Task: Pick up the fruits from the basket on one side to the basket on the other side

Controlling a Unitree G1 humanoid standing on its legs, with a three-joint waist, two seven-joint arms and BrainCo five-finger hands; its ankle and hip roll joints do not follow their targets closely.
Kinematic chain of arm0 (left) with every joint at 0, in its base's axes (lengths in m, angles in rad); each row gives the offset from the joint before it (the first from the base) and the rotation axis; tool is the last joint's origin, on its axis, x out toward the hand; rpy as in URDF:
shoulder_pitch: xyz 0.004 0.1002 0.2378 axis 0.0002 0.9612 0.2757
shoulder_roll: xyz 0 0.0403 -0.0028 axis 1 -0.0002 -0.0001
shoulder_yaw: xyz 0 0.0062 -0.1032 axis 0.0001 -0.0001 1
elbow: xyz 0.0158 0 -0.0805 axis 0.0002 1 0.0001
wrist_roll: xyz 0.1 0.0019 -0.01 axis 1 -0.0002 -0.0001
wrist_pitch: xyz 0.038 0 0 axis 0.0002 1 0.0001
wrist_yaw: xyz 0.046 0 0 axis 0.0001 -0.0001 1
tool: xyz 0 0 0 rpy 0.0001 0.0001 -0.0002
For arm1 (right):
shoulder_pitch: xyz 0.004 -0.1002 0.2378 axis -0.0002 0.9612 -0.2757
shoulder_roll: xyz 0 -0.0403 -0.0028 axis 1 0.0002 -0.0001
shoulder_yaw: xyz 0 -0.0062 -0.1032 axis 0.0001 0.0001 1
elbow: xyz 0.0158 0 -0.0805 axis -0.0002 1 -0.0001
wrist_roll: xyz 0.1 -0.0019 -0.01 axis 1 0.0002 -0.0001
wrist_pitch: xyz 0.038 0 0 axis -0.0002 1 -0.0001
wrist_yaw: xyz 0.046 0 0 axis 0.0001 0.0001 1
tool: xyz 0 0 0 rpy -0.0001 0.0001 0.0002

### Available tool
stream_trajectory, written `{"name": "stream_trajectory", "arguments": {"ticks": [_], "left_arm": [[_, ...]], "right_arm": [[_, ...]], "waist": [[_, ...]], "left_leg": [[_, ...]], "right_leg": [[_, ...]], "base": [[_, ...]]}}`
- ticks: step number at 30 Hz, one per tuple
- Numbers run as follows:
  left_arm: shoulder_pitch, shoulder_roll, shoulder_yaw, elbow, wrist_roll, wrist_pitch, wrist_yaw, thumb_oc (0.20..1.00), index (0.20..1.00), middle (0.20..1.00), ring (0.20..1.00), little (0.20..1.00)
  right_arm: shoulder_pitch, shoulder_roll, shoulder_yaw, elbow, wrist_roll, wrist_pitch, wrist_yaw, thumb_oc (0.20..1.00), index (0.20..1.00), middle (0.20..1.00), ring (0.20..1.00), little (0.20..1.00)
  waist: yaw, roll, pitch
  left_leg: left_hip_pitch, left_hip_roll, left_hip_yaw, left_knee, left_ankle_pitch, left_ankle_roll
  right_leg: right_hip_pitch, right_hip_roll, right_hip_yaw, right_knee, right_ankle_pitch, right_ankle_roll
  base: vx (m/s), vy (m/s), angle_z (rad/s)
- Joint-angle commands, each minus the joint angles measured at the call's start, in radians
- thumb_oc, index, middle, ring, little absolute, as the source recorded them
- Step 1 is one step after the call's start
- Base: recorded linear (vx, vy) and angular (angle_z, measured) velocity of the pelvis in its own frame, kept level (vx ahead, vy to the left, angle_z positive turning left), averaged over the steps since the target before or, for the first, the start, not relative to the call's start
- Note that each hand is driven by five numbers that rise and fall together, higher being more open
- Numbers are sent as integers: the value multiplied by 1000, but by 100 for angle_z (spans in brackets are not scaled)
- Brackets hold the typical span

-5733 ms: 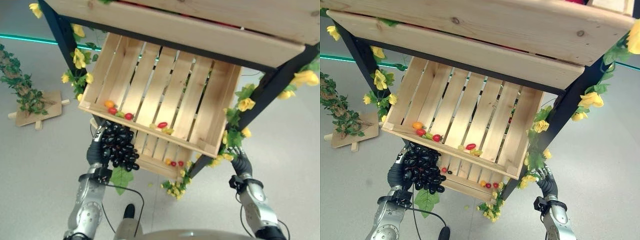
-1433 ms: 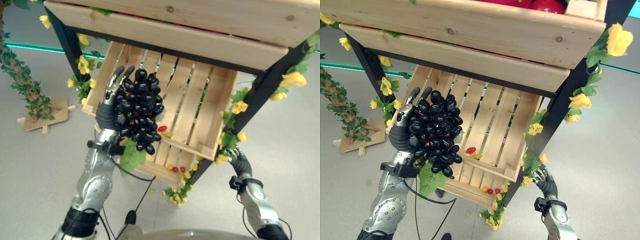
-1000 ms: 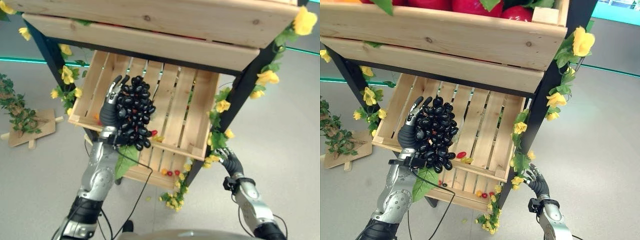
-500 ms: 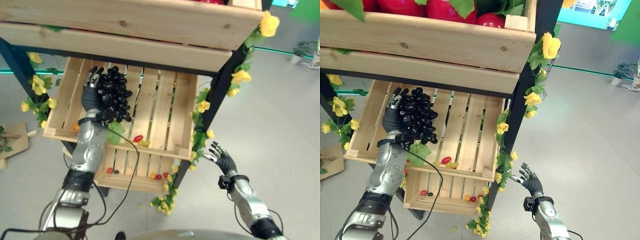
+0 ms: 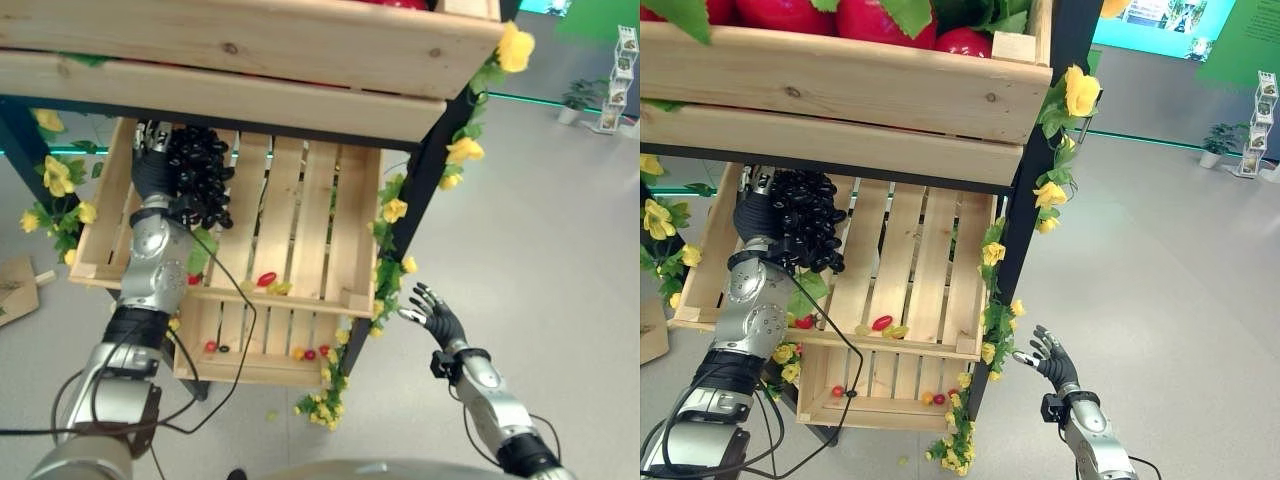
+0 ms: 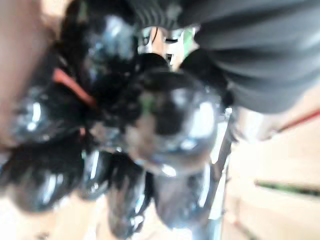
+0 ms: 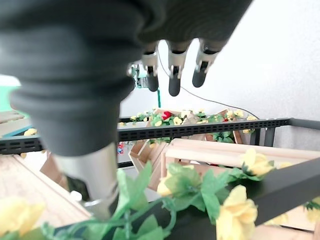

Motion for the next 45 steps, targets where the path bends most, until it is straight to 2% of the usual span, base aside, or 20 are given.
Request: {"name": "stream_trajectory", "arguments": {"ticks": [1,4,5,6,7,8,11,16,29,34,38,43,45], "left_arm": [[-206,69,16,114,181,-18,5,1000,1000,1000,1000,1000],[-213,112,7,150,326,19,29,1000,1000,1000,1000,1000],[-214,112,6,151,328,19,30,1000,1000,1000,1000,1000],[-228,137,-6,187,441,68,42,1000,1000,1000,1000,1000],[-230,137,-8,187,444,69,43,1000,1000,1000,1000,1000],[-259,224,-75,201,679,120,42,1000,1000,1000,1000,1000],[-240,231,-64,200,686,116,43,1000,1000,1000,1000,1000],[-251,271,-87,216,776,130,30,1000,1000,1000,1000,1000],[-210,289,-75,166,808,119,7,1000,1000,1000,1000,1000],[-137,231,-11,82,682,77,-7,1000,1000,1000,1000,1000],[4,110,83,-60,537,23,-29,1000,1000,1000,1000,1000],[156,41,165,-213,480,-4,-68,1000,1000,1000,1000,1000],[274,-25,221,-330,406,-26,-114,1000,1000,1000,1000,1000]], "right_arm": [[-70,-52,-6,-19,-19,-63,11,1000,1000,1000,1000,1000],[-63,-65,-16,-34,-20,-74,16,1000,1000,1000,1000,1000],[-63,-64,-17,-34,-20,-74,17,1000,1000,1000,1000,1000],[-61,-73,-16,-36,-29,-80,15,1000,1000,1000,1000,1000],[-61,-72,-17,-36,-29,-80,15,1000,1000,1000,1000,1000],[-50,-82,-24,-47,-30,-94,18,1000,1000,1000,1000,1000],[-32,-94,-31,-63,-30,-98,26,1000,1000,1000,1000,1000],[-10,-97,-31,-73,-26,-99,43,1000,1000,1000,1000,1000],[-2,-93,-42,-63,-24,-105,49,1000,1000,1000,1000,1000],[-6,-85,-50,-55,-26,-99,45,1000,1000,1000,1000,1000],[-11,-70,-74,-53,-33,-93,36,1000,1000,1000,1000,1000],[-4,-63,-107,-58,-40,-87,27,1000,1000,1000,1000,1000],[12,-55,-139,-69,-45,-86,22,1000,1000,1000,1000,1000]], "waist": [[17,70,-4],[17,72,-1],[17,72,0],[18,73,2],[18,72,3],[20,75,11],[24,71,14],[31,68,15],[38,64,21],[44,64,24],[57,58,32],[71,58,38],[86,56,43]], "left_leg": [[111,-78,11,1,-150,102],[114,-81,11,1,-152,102],[114,-81,10,1,-152,103],[112,-80,10,1,-151,103],[112,-80,9,2,-151,103],[115,-77,7,4,-155,101],[108,-81,2,3,-150,103],[106,-80,-1,5,-150,103],[107,-80,-4,6,-150,105],[105,-79,-5,5,-149,106],[102,-79,-11,6,-148,107],[97,-80,-18,8,-148,109],[93,-81,-26,9,-148,111]], "right_leg": [[-79,79,-29,19,120,-45],[-79,79,-29,21,120,-46],[-79,78,-29,21,120,-46],[-79,78,-31,21,120,-46],[-79,78,-31,21,119,-46],[-75,80,-34,23,114,-46],[-78,76,-40,23,115,-46],[-76,75,-49,23,110,-47],[-72,77,-57,23,107,-51],[-72,77,-61,23,105,-54],[-70,76,-67,23,102,-59],[-72,73,-71,25,101,-62],[-71,72,-76,25,100,-65]], "base": [[-9,2,-7],[-6,3,-6],[0,0,0],[0,0,0],[0,0,0],[0,0,0],[0,0,0],[-7,-7,6],[0,0,0],[0,0,0],[0,0,0],[0,0,0],[5,0,2]]}}
